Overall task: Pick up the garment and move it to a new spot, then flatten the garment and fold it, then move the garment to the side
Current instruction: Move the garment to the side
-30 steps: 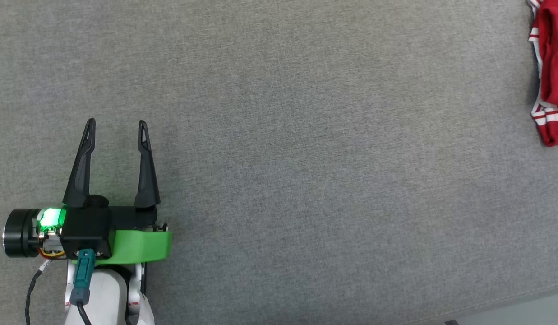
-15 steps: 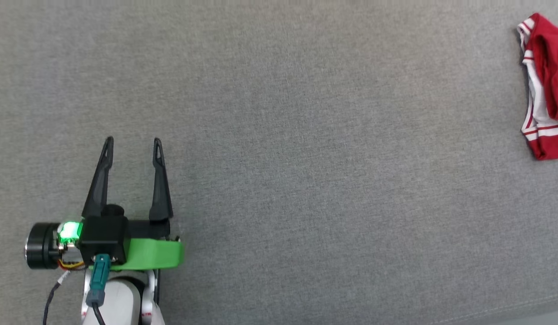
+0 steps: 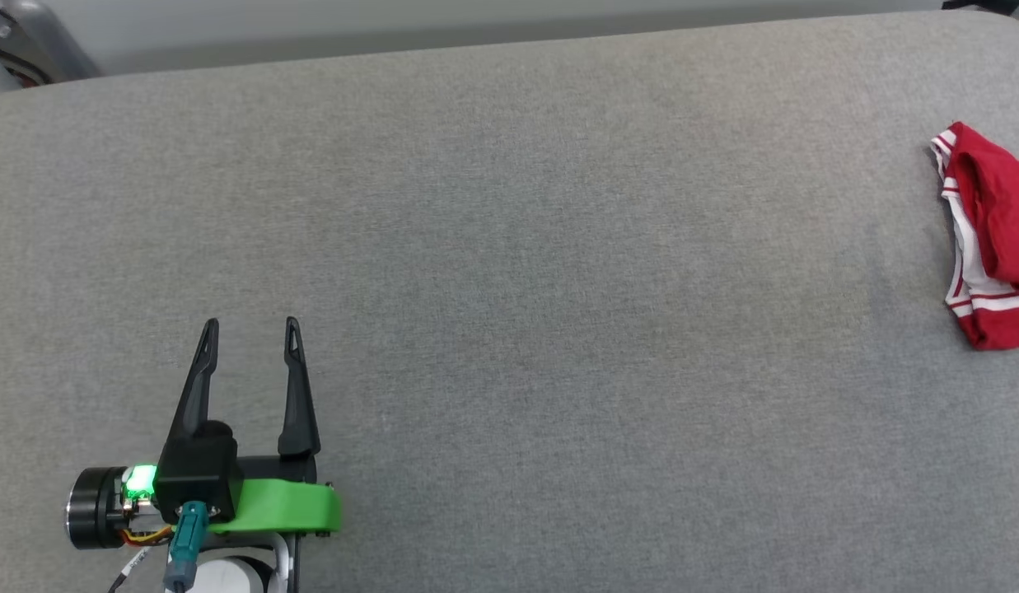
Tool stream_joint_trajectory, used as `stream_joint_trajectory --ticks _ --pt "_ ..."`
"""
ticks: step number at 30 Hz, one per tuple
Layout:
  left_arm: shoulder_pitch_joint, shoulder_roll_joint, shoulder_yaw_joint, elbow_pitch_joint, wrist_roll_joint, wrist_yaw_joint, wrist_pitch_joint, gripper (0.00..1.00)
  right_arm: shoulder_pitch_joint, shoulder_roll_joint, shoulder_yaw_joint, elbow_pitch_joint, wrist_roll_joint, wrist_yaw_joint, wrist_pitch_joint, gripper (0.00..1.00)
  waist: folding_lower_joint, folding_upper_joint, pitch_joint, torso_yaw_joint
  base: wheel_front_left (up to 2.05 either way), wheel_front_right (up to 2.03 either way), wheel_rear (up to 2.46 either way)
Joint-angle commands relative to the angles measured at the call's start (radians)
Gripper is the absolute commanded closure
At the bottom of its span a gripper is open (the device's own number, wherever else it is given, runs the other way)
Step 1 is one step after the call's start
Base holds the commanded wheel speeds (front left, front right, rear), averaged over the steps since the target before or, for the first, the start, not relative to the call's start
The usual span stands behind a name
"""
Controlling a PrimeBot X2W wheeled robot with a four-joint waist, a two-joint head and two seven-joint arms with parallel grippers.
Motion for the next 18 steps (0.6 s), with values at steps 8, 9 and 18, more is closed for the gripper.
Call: stream_joint_trajectory --ticks 8,9,18 --pt "0.037 -0.014 0.001 0.027 -0.020 -0.012 -0.006 0.00 0.308 0.230 -0.087 -0.261 -0.066 -0.001 -0.004 0.00 0.0000 0.0000 -0.122 0.103 0.00 0.00 0.00" --pt "0.040 -0.015 0.001 0.031 -0.021 -0.013 -0.006 0.00 0.340 0.251 -0.091 -0.280 -0.068 -0.001 -0.004 0.00 0.0000 0.0000 -0.131 0.107 0.00 0.00 0.00" --pt "0.065 -0.024 0.001 0.059 -0.028 -0.029 -0.006 0.00 0.602 0.403 -0.137 -0.306 -0.070 -0.001 -0.004 0.00 0.0000 0.0000 -0.190 0.135 0.00 0.00 0.00"
